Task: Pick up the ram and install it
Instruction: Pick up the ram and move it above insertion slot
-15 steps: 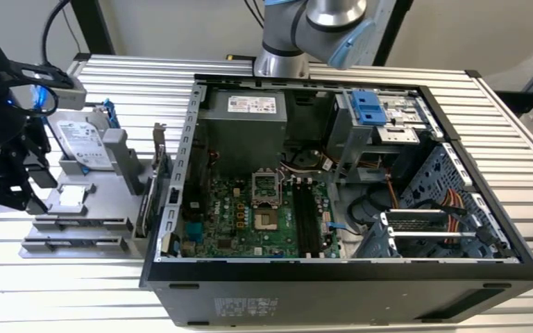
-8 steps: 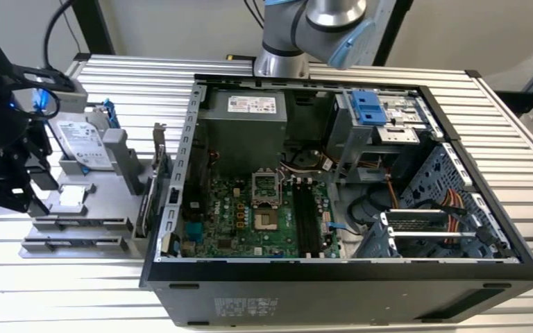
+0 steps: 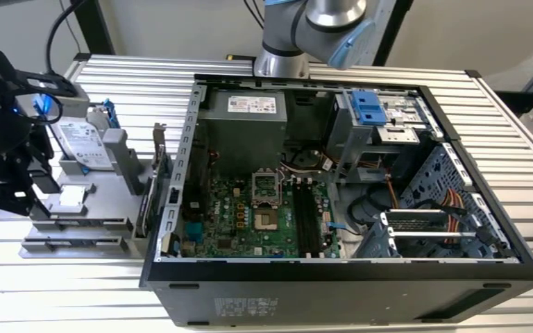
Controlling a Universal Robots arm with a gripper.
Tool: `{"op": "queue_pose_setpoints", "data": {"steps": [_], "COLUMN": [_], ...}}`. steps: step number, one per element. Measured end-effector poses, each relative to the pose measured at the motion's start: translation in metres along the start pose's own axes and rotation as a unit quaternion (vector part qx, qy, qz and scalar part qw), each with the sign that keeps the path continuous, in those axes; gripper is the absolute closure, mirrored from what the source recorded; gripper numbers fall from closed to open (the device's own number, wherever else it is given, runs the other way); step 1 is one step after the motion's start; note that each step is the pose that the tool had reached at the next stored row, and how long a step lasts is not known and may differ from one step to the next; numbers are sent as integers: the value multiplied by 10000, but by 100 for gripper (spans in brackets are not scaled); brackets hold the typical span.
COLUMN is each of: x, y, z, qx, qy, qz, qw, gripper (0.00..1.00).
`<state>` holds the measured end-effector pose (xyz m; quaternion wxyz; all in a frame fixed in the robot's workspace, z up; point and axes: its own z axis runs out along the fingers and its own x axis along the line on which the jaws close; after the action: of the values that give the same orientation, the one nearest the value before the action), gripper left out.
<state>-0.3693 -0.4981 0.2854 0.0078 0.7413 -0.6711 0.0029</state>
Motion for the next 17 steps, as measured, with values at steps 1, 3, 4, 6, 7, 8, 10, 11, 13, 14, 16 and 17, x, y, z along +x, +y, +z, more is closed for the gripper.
{"op": "queue_pose_setpoints", "data": {"steps": [1, 3, 4, 6, 7, 8, 10, 11, 13, 14, 16, 17], "x": [0, 0, -1, -1, -1, -1, -1, -1, -1, -1, -2, -2], "y": [0, 0, -1, -1, -1, -1, -1, -1, -1, -1, -1, -1], "z": [9, 26, 35, 51, 59, 66, 79, 86, 97, 103, 111, 113], "qx": [0, -2, -3, -6, -7, -7, -9, -9, -10, -10, -12, -12], "qy": [7, 25, 36, 58, 67, 73, 85, 90, 99, 103, 109, 110], "qz": [0, 0, 0, 0, 1, 3, 7, 8, 10, 10, 9, 9], "qw": [10000, 10000, 10000, 10000, 10000, 10000, 10000, 10000, 10000, 9999, 9999, 9999], "gripper": [0, 0, 0, 0, 0, 0, 0, 0, 0, 0, 0, 0]}}
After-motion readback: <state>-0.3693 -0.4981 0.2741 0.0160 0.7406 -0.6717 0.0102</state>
